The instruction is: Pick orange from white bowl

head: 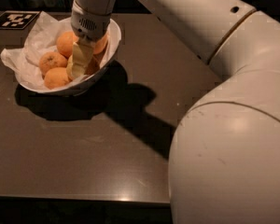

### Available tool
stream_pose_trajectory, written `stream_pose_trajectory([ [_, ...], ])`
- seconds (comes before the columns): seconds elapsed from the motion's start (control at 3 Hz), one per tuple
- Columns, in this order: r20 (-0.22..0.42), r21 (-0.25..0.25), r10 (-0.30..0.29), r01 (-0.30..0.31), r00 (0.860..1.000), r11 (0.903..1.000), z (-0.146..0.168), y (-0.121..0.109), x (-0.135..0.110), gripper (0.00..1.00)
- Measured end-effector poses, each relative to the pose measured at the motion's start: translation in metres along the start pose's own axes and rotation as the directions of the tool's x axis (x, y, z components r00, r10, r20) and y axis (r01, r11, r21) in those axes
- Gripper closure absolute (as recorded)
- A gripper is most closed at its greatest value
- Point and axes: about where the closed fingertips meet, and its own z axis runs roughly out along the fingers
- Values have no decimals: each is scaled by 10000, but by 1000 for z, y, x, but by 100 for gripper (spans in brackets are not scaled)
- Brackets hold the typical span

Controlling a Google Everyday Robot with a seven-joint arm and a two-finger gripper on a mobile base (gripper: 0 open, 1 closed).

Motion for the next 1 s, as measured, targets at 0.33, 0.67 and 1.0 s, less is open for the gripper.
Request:
stream_pose_trajectory([
  [0.33,293,496,-381,366,9988,9981,-15,9,-2,100],
  [0.67,845,1299,-699,586,9940,9898,-44,26,-1,100],
  [1.0,1255,1823,-1274,1033,9839,9778,-69,44,-4,100],
])
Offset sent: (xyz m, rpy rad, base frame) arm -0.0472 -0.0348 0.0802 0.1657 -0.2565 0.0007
